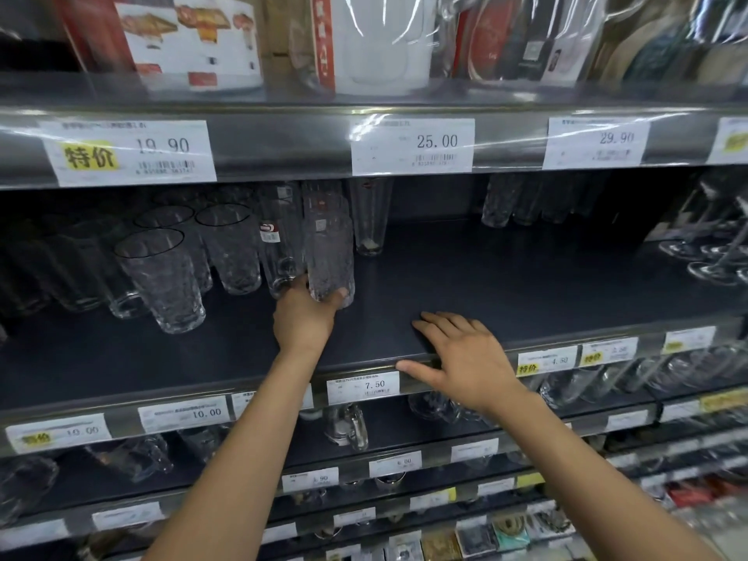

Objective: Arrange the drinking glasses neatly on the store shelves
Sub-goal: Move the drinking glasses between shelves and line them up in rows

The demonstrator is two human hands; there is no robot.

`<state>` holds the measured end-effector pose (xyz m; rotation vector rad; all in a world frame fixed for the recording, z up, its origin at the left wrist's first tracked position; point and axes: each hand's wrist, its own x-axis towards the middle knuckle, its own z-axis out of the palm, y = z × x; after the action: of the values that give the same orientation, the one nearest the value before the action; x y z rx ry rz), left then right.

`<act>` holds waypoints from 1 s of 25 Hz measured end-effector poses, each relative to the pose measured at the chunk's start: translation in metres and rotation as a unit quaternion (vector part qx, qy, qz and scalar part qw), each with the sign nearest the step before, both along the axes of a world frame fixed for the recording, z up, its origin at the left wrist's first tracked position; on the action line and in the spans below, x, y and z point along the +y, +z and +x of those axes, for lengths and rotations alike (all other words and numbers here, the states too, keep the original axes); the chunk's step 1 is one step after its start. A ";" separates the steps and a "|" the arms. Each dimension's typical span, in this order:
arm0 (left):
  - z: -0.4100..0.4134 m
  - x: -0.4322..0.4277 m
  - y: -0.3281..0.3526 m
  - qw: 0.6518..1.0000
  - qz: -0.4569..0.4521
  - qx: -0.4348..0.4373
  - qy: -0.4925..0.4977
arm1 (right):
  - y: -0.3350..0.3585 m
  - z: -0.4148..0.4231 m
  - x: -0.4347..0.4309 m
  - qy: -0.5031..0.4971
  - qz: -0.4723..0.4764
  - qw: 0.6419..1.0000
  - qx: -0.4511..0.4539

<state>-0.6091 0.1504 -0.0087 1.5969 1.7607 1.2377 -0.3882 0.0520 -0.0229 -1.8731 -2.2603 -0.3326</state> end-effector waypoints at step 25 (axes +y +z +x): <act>0.013 -0.088 0.027 0.938 -0.071 -0.174 -0.292 | 0.023 0.019 -0.100 -0.123 0.094 0.848 0.507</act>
<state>-0.5964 0.0624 0.0186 1.5407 1.0229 0.9925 -0.3693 -0.0479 -0.0002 -1.6298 -1.2272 0.3409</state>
